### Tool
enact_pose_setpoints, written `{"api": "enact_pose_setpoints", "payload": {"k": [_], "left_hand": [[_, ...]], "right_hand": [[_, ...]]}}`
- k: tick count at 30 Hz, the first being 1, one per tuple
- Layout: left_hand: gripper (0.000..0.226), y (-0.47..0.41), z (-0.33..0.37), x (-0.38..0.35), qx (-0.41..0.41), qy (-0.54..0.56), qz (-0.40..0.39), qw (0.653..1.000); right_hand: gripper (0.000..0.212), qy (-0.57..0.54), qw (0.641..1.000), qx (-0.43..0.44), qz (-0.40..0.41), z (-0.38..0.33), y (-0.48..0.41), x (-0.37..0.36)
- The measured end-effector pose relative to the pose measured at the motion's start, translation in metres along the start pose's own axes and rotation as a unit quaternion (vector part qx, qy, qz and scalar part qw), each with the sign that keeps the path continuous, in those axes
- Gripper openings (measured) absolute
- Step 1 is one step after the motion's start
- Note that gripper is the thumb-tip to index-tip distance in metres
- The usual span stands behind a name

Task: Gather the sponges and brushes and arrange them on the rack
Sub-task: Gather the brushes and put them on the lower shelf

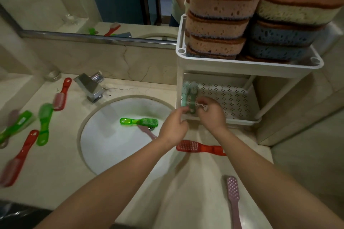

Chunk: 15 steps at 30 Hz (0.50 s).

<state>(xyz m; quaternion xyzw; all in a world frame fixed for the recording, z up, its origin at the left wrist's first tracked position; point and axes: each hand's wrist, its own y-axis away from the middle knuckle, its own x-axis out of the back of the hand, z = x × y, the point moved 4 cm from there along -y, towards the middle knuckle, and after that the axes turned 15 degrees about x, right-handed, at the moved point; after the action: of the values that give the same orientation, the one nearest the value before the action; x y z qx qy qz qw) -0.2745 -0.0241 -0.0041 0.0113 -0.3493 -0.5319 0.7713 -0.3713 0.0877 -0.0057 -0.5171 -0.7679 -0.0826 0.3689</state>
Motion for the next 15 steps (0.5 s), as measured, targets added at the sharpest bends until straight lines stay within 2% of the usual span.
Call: {"api": "enact_pose_setpoints", "payload": {"k": [3, 5, 8, 11, 15], "left_hand": [[0.044, 0.014, -0.020, 0.021, 0.025, 0.073, 0.040, 0.996], [0.040, 0.025, -0.035, 0.038, 0.048, 0.112, 0.055, 0.991], [0.038, 0.041, -0.060, 0.063, 0.058, 0.158, 0.079, 0.982], [0.038, 0.062, -0.086, 0.088, 0.067, 0.183, 0.104, 0.975], [0.039, 0.087, -0.131, 0.122, 0.101, 0.207, 0.154, 0.961]], "right_hand": [[0.024, -0.068, 0.996, -0.031, 0.053, -0.022, 0.026, -0.010], [0.022, -0.123, 0.991, -0.028, 0.054, -0.036, 0.043, -0.023], [0.026, -0.166, 0.986, -0.024, 0.001, -0.058, 0.063, -0.049], [0.029, -0.162, 0.985, 0.005, -0.056, -0.086, 0.075, -0.074], [0.024, -0.164, 0.978, 0.042, -0.122, -0.128, 0.086, -0.111]]}}
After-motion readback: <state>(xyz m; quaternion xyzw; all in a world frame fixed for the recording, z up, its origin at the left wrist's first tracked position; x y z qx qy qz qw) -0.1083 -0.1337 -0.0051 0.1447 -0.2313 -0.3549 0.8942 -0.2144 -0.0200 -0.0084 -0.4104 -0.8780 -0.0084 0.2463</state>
